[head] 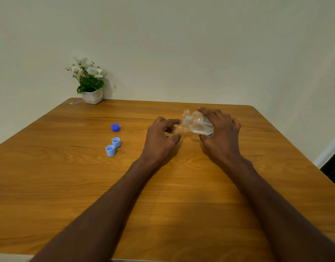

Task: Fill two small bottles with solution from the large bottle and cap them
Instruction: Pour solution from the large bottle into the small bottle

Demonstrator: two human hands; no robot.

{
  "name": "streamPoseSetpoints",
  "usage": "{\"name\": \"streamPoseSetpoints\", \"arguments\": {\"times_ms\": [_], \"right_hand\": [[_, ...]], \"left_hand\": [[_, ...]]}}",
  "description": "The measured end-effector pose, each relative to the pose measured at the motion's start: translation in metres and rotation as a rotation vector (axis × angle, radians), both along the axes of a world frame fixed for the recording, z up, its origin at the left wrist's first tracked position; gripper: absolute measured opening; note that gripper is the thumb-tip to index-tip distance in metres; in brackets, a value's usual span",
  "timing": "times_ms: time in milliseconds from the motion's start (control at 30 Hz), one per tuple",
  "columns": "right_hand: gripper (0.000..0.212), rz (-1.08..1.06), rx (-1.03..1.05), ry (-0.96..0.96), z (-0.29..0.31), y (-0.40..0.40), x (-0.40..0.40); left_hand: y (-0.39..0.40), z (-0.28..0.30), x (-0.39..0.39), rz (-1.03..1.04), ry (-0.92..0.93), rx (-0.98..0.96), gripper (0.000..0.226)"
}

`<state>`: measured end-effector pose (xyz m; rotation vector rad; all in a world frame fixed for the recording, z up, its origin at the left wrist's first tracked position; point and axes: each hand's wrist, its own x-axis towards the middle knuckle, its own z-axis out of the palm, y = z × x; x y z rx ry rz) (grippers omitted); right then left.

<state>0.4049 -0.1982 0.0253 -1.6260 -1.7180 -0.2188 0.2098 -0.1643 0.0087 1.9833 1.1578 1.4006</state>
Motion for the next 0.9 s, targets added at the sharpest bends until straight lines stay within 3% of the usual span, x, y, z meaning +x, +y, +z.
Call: {"name": "streamPoseSetpoints", "arguments": {"times_ms": [900], "right_hand": [[0.084, -0.005, 0.023, -0.018, 0.0000, 0.0013, 0.0010]], "left_hand": [[0.0057, -0.0051, -0.0002, 0.023, 0.014, 0.019, 0.049]]}}
